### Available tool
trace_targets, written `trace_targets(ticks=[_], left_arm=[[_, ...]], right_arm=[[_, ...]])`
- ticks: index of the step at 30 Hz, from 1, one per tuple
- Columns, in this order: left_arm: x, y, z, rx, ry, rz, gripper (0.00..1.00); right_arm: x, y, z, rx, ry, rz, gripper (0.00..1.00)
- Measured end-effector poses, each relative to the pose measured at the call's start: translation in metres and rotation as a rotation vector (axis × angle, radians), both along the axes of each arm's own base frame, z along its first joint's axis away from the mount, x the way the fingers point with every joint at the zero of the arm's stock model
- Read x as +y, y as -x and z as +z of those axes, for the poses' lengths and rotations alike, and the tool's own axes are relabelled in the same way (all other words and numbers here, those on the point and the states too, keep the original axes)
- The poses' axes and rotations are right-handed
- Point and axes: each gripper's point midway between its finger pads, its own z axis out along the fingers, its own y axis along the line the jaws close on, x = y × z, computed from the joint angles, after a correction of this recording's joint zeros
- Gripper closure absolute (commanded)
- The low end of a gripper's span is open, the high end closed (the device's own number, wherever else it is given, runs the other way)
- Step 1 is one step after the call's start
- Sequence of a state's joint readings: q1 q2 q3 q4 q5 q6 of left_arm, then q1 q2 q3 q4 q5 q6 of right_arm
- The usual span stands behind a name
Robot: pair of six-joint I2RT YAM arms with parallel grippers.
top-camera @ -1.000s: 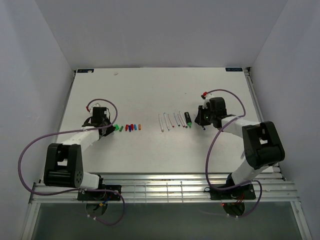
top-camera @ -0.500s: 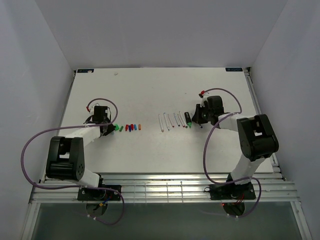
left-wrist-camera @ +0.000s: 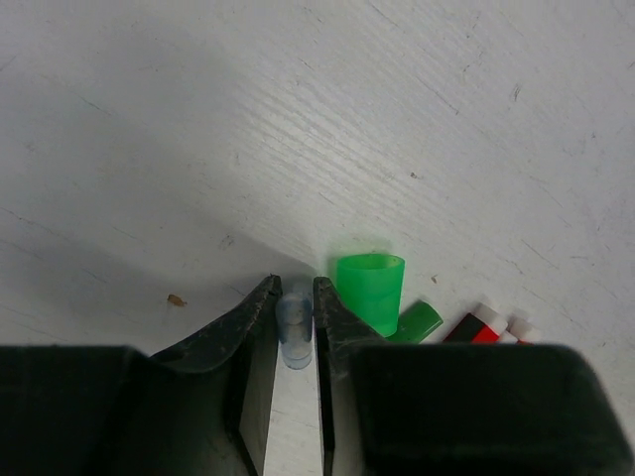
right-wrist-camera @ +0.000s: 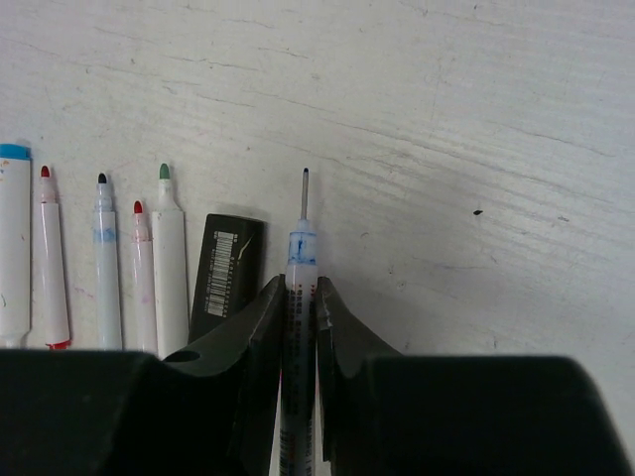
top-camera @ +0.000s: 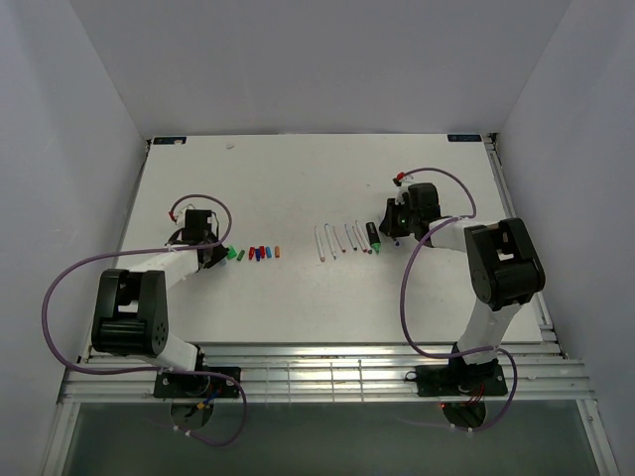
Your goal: Open the pen caps
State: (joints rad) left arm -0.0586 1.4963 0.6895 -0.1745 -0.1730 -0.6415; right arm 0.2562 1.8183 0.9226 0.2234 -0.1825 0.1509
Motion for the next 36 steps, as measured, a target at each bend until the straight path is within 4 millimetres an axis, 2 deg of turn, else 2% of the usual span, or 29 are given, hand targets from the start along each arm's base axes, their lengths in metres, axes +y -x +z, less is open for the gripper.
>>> trace_targets(ticks=[2,15,26,30,36], left_arm=[[0.001,-0.001,0.000,-0.003,0.004,0.006,0.63],[-0.003,-0.008,0.004,-0.032,0.034,0.020,0.44],[-0.001,-0.004,0.005,-0.025,0.032,0.027,0.39],[0.001,0.001,0.006,-0.011,0.030,0.031,0.37],[0.000,0.005,0.019,-0.029,0.035,0.033,0.35]], right_arm=[[0.000,-0.001,0.000,-0.004,-0.002,-0.002,0.73],[0.002,-0.002,0.002,-0.005,-0.018,-0.007,0.66],[0.001,0.001,0.006,0.004,-0.020,-0.013,0.61],[0.000,0.003,0.022,-0.014,-0.020,-0.017,0.57],[-0.007,0.003,0.069,-0.103,-0.021,-0.048,0.54]])
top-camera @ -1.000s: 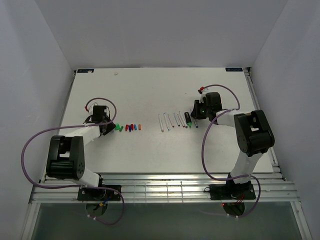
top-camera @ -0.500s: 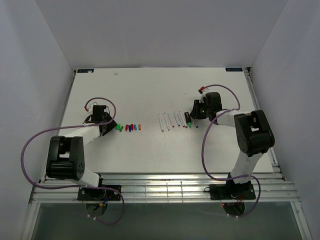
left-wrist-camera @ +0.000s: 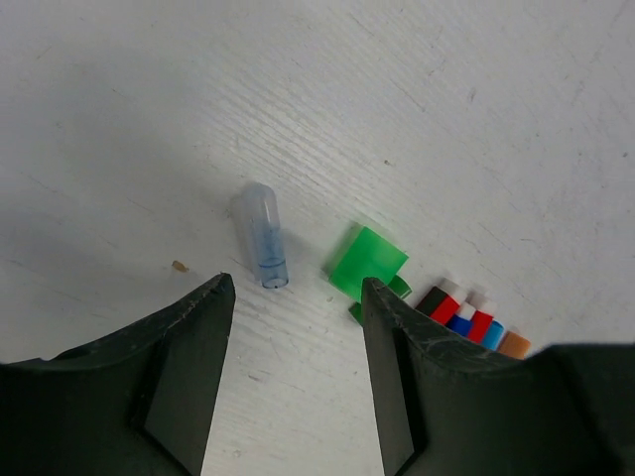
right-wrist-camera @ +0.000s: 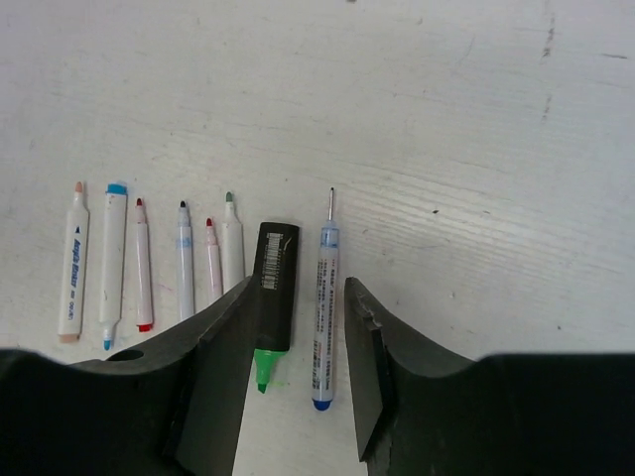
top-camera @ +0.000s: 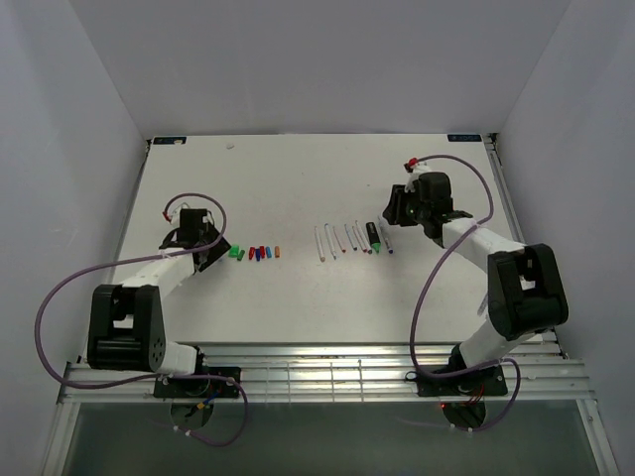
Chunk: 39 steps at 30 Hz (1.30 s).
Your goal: Open the pen caps
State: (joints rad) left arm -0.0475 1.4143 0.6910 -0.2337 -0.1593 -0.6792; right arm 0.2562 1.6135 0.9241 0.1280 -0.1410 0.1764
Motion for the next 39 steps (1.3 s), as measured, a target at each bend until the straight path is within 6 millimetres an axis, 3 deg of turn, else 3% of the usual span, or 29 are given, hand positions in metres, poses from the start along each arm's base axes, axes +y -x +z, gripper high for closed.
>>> trace_targets(ticks=[3,6,10,14,17,21,27,35,39], left_arm=[[-0.002,0.000,0.014,-0.037,0.012,-0.004,0.34],[-0.007,-0.001,0.029,-0.079,0.035,-0.018,0.33],[-0.021,-0.001,0.048,-0.133,0.094,-0.079,0.28],[-0.038,-0.002,0.073,-0.201,0.152,-0.153,0.24],[-0.055,-0.005,0.097,-0.258,0.184,-0.212,0.24],[-0.087,-0.008,0.123,-0.308,0.219,-0.314,0.24],[-0.134,-0.001,0.131,-0.300,0.260,-0.449,0.24],[-0.153,0.007,0.124,-0.265,0.279,-0.492,0.24],[-0.161,0.007,0.121,-0.247,0.282,-0.509,0.24]], right_arm=[[-0.013,0.002,0.016,-0.004,0.022,-0.076,0.53],[-0.040,0.008,0.020,0.045,0.063,-0.217,0.52],[-0.095,0.025,0.017,0.144,0.107,-0.456,0.50],[-0.156,0.056,0.021,0.186,0.103,-0.675,0.49],[-0.185,0.082,0.021,0.197,0.100,-0.776,0.49],[-0.197,0.107,0.003,0.255,0.102,-0.814,0.50],[-0.203,0.140,-0.030,0.361,0.126,-0.841,0.51],[-0.220,0.148,-0.019,0.316,0.129,-0.892,0.52],[-0.230,0.155,-0.024,0.330,0.144,-0.917,0.52]])
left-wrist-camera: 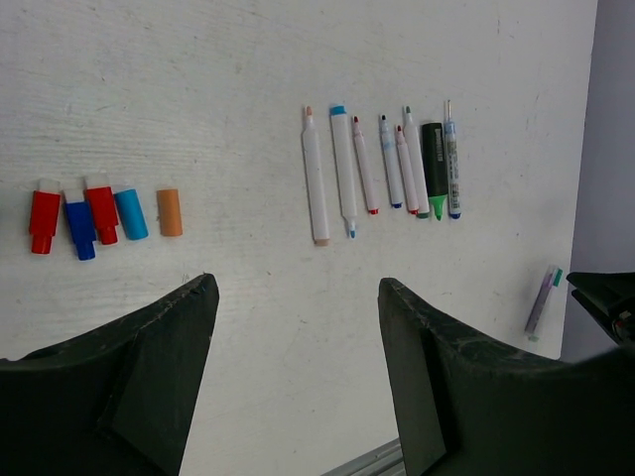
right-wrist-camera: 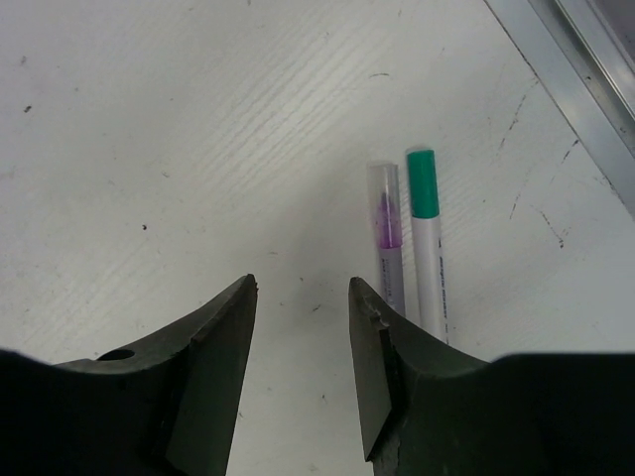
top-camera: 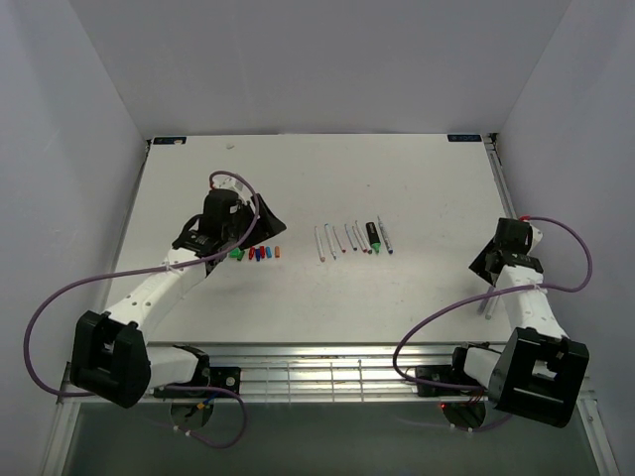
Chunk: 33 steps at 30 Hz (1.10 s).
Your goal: Open the pen caps
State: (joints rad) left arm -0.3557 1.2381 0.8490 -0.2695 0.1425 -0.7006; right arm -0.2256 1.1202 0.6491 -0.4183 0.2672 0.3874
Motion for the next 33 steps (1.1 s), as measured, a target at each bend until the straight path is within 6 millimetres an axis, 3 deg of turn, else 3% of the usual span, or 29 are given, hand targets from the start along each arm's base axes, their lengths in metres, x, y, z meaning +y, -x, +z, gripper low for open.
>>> trace_targets(ticks=[9,15,24,33], left_arm=[[-0.014,0.002,-0.007,0.025,-0.004,-0.032,0.24],[-0.017,0.002,-0.007,0.027,0.001,-0.036,0.24],[-0.017,0.002,-0.006,0.021,0.002,-0.035,0.24],[-0.017,0.002,-0.006,0.019,-0.001,-0.036,0.24]], right_arm=[[-0.015,0.017,-0.009,0.027,0.014,-0.071,0.51],[-0.015,0.018,-0.009,0.015,0.004,-0.102,0.52],[-0.009,0.030,-0.031,0.083,-0.041,-0.128,0.52],[-0.016,0.034,-0.031,0.094,-0.024,-0.163,0.53]])
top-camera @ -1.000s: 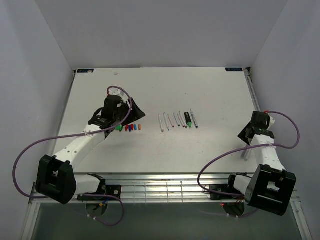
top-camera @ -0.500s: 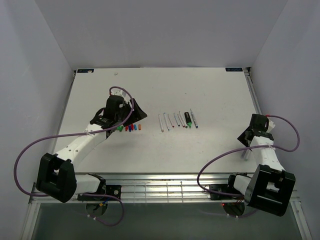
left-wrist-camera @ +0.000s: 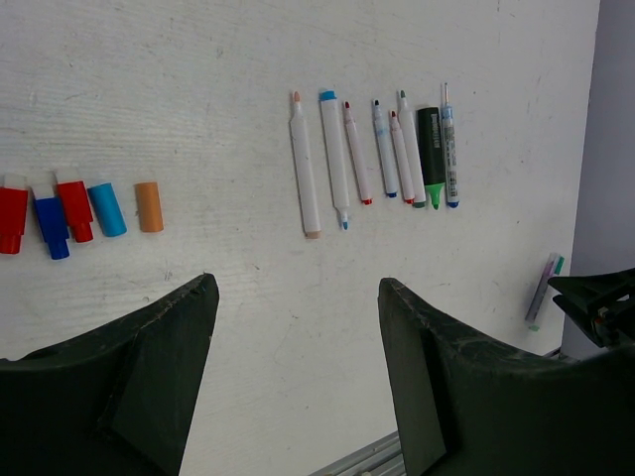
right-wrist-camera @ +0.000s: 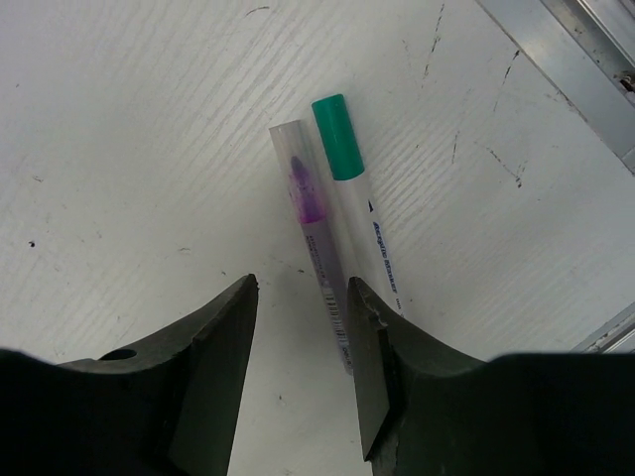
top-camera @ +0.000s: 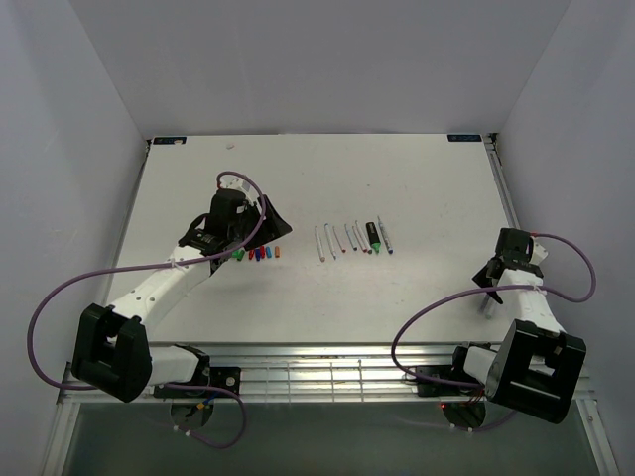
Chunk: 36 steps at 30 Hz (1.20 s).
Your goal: Open the pen caps
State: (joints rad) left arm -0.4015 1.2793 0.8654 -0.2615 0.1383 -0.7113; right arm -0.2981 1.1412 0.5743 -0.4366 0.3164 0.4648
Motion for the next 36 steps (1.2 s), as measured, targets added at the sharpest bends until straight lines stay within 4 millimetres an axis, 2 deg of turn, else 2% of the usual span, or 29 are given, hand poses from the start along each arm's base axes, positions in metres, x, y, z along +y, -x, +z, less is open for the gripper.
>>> trace_targets(ticks=[11,14,18,20,26,32,34,36], left_arm=[[0.001,0.000,0.000,-0.003,-0.005,0.000,0.23],[0.001,0.000,0.000,-0.003,-0.006,0.000,0.23],[0.001,-0.001,0.000,-0.005,-0.010,0.002,0.23],[0.002,-0.001,0.000,-0.006,-0.010,0.002,0.23],[0.001,-0.002,0.001,-0.013,-0.009,0.005,0.23],[0.003,-0.003,0.000,-0.015,-0.013,0.011,0.23],[0.003,-0.004,0.000,-0.016,-0.016,0.017,0.23],[0.005,-0.005,0.000,-0.017,-0.020,0.023,0.22]], right_arm=[[-0.002,0.006,-0.012,0.053,-0.010,-0.014,0.57],[-0.002,0.006,-0.016,0.056,-0.012,-0.013,0.62],[0.000,0.006,-0.022,0.073,-0.026,-0.008,0.73],[0.000,0.002,-0.022,0.059,-0.027,-0.005,0.81],[0.001,-0.006,-0.023,0.031,-0.036,0.003,0.92],[0.002,-0.023,-0.022,0.004,-0.039,0.045,0.92],[0.010,-0.032,-0.021,-0.002,-0.040,0.091,0.92],[0.026,-0.039,-0.019,-0.009,-0.053,0.164,0.92]])
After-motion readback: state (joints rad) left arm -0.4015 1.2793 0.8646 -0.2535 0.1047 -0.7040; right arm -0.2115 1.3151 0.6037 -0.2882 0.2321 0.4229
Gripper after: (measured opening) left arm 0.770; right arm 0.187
